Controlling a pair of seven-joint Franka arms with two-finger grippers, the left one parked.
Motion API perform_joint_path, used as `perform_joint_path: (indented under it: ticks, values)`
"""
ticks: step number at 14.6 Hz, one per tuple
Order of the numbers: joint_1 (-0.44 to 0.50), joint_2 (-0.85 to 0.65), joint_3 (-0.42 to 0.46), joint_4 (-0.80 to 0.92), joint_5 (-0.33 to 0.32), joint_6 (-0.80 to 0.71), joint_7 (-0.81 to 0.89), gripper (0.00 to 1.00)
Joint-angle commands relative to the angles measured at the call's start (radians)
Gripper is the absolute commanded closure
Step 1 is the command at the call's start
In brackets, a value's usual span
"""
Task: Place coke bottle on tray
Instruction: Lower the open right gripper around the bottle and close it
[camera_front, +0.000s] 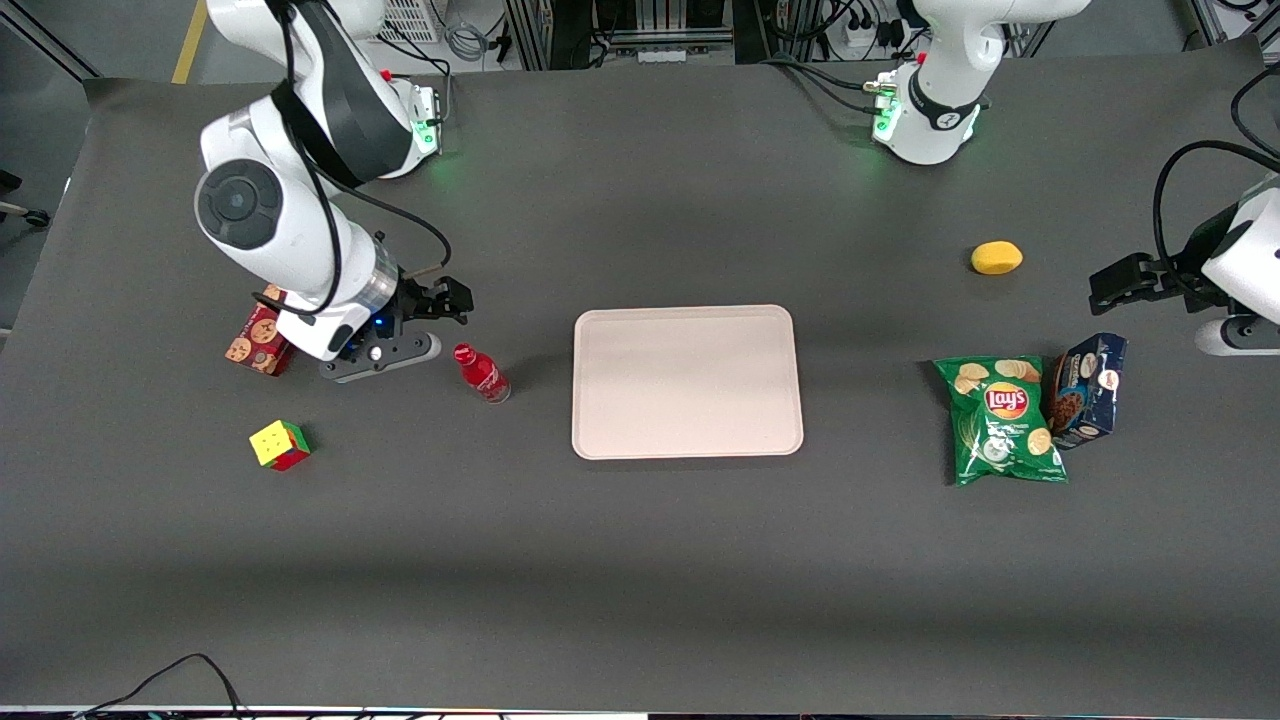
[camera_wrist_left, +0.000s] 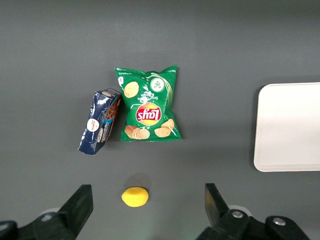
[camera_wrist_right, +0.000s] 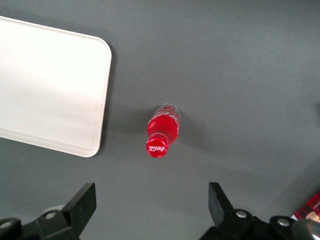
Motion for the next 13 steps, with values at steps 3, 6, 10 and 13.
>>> perform_joint_path:
  ticks: [3,6,10,13]
  values:
    - [-0.001,0.068,-0.001,-0.03,-0.044,0.069,0.032,0.0]
    - [0.01,0.082,-0.001,-0.041,-0.046,0.101,0.117,0.0]
    - [0.015,0.099,0.0,-0.073,-0.055,0.167,0.117,0.0]
    - [0.015,0.122,0.006,-0.076,-0.106,0.18,0.117,0.0]
